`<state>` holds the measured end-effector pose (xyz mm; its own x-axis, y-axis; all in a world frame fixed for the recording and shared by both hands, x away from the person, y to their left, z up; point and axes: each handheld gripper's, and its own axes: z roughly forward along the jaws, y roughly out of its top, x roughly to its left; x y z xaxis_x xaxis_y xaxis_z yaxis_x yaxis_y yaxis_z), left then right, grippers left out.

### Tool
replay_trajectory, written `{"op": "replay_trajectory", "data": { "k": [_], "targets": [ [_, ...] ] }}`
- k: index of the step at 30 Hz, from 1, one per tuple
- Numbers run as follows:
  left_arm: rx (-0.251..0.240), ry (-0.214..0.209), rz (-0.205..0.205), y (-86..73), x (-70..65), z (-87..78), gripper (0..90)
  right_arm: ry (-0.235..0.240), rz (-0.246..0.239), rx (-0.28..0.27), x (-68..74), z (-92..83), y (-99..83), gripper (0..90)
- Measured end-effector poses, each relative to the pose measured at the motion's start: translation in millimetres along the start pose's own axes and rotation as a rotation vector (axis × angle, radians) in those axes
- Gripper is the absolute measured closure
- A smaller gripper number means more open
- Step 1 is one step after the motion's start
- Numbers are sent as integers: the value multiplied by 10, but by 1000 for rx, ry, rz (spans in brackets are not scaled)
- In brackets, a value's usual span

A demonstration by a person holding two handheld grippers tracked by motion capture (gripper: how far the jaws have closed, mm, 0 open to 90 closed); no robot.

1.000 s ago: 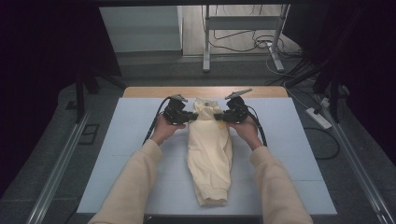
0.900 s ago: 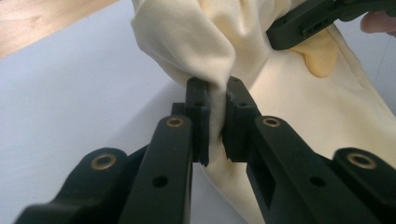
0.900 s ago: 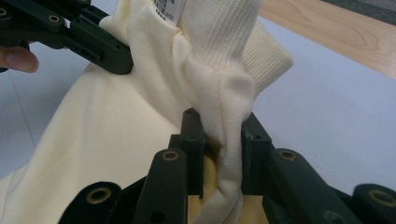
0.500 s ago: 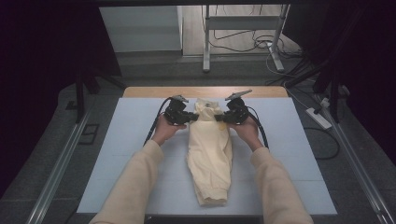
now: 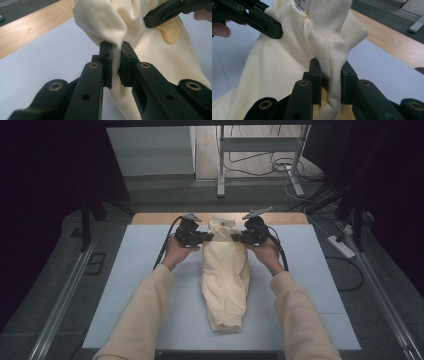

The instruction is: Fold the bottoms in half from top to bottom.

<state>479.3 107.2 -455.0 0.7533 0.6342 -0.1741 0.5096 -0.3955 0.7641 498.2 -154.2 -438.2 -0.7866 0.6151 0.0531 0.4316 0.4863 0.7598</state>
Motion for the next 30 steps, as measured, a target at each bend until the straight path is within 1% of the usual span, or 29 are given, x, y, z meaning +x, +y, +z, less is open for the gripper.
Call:
{"op": "replay_trajectory", "data": {
  "k": [4, 6, 9, 10, 11, 12, 14, 15, 16, 17, 18, 19, 21, 23, 25, 30],
  "targets": [
    [-3, 2, -7, -33, -3, 37, 819, -4, 0, 20, -12, 39, -47, 752],
    [-4, 8, -9, -30, 7, 46, 819, -3, 8, 15, -25, 54, -55, 752],
    [-6, 15, -10, -14, 40, 45, 820, -5, 5, 14, -37, 79, -42, 752],
    [-9, 16, -17, 4, 57, 29, 820, -8, -2, 13, -40, 83, -25, 752],
    [-16, 16, -24, 33, 74, 4, 820, -10, -8, 10, -40, 80, 5, 753],
    [-22, 22, -21, 79, 83, -37, 820, -14, -13, 3, -44, 67, 48, 753],
    [-47, 42, -3, 190, 77, -145, 821, -28, -20, -21, -39, 9, 169, 753],
    [-62, 49, 5, 241, 67, -201, 821, -42, -27, -35, -30, -35, 235, 753],
    [-75, 57, 12, 276, 56, -245, 821, -53, -31, -55, -13, -73, 290, 752],
    [-78, 62, 17, 294, 48, -272, 821, -65, -39, -69, 7, -105, 333, 753],
    [-75, 63, 17, 294, 44, -283, 821, -74, -50, -76, 27, -123, 359, 753],
    [-71, 62, 15, 279, 43, -277, 821, -79, -59, -72, 44, -129, 368, 752],
    [-57, 61, 13, 229, 37, -245, 821, -77, -60, -56, 58, -108, 343, 753],
    [-46, 59, 11, 176, 37, -205, 821, -68, -52, -37, 60, -66, 293, 752],
    [-43, 58, 2, 138, 43, -176, 821, -61, -47, -31, 56, -29, 247, 752],
    [-44, 60, -4, 122, 67, -138, 821, -50, -33, -27, 12, 22, 209, 752]
  ]
}}
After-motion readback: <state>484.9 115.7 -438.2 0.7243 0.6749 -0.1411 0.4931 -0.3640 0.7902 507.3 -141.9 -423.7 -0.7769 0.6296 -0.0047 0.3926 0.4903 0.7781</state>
